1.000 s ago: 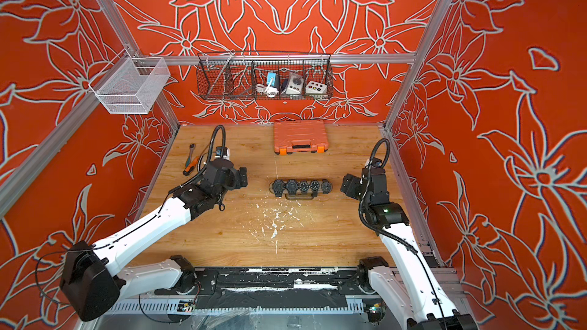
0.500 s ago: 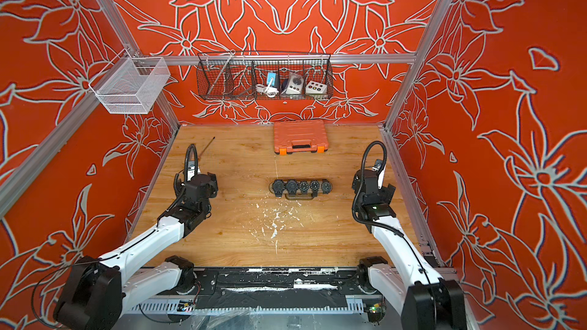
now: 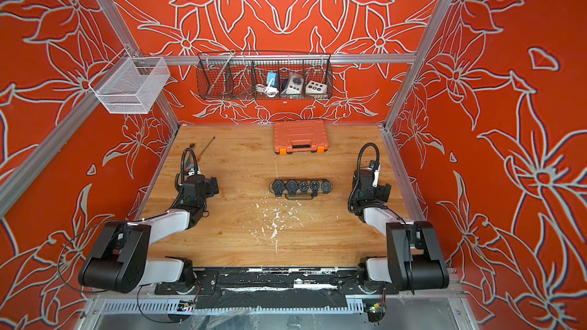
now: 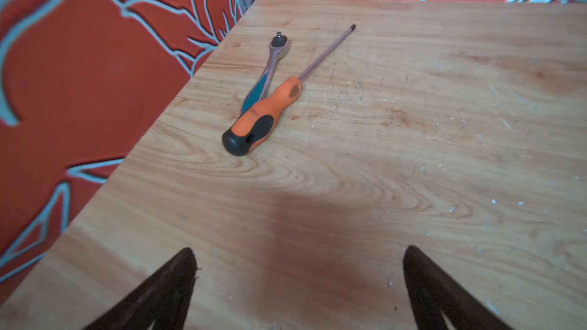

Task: Place watch on stand
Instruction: Reset both arms

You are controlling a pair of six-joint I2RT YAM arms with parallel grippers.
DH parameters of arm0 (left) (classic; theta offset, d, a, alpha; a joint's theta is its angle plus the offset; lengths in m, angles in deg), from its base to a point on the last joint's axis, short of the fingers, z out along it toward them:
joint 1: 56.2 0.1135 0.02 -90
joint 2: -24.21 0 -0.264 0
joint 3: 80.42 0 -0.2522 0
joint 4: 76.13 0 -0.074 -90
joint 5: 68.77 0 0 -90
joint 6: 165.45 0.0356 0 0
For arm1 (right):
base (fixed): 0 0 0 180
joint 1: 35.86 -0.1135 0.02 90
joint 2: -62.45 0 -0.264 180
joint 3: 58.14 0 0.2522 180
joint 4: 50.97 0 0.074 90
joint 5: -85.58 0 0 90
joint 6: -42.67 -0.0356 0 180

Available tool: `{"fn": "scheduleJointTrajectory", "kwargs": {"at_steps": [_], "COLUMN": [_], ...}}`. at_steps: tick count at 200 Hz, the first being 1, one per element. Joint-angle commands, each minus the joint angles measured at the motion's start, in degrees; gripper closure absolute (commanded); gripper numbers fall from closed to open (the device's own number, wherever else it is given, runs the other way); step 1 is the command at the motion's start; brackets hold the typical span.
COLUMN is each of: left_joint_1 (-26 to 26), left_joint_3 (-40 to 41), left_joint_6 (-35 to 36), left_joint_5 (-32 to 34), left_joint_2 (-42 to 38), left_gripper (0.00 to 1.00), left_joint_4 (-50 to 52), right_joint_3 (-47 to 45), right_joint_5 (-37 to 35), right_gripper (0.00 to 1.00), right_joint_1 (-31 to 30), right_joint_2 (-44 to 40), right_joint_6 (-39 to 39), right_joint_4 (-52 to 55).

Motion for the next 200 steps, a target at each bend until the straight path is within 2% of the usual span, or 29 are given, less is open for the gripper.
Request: {"fn": "scheduleJointTrajectory", "kwargs": {"at_steps": [1,21,41,55,67,78,84,105,120,136,152,169,200], "left_joint_1": [1.6,1.9,1.7,1.7,1.9,2.0,2.0,2.0,2.1,2.0,2.0,2.1,2.0], "left_joint_3": [0.3,2.2,8.8,6.2,6.1,5.0,5.6,5.5,5.4,5.6,5.5,5.5,5.5], "left_joint_6": [-0.8,0.4,3.4,2.2,2.2,1.4,1.5,1.4,1.4,1.5,1.5,1.5,1.4], "left_joint_5": [-6.5,-9.7,-14.0,-13.6,-12.8,-12.3,-12.0,-12.0,-12.0,-12.0,-11.9,-11.9,-12.0], "left_joint_2": [0.1,0.1,3.8,1.5,3.8,2.2,2.7,2.4,2.5,2.6,2.6,2.6,2.5], "left_gripper": [0.01,0.02,0.01,0.01,0.01,0.01,0.01,0.01,0.01,0.01,0.01,0.01,0.01], "left_joint_4": [-4.1,-7.7,-23.8,-14.9,-18.5,-13.8,-15.8,-15.1,-14.8,-15.5,-15.6,-15.4,-15.3], "right_joint_3": [-0.5,-2.6,-7.5,-8.3,-8.6,-9.1,-9.9,-12.2,-9.8,-11.0,-9.8,-10.4,-9.4], "right_joint_5": [5.5,10.2,12.7,13.9,15.6,17.1,17.5,17.4,17.1,17.1,17.0,18.1,19.1], "right_gripper": [0.02,0.02,0.02,0.02,0.02,0.02,0.02,0.02,0.02,0.02,0.02,0.02,0.02], "right_joint_1": [1.1,1.1,1.1,1.1,1.1,1.1,1.1,1.1,1.1,1.1,1.0,1.0,0.9], "right_joint_2": [0.8,0.5,-1.1,-1.6,-1.0,-0.7,-0.3,4.8,2.3,4.6,2.6,4.2,3.7], "right_joint_6": [3.0,5.7,6.8,7.2,8.0,8.6,8.7,9.2,8.4,9.3,8.7,9.6,10.2], "right_joint_4": [-6.2,-10.4,-18.2,-19.0,-20.3,-21.7,-23.3,-33.6,-24.6,-31.0,-25.1,-29.2,-26.3]}}
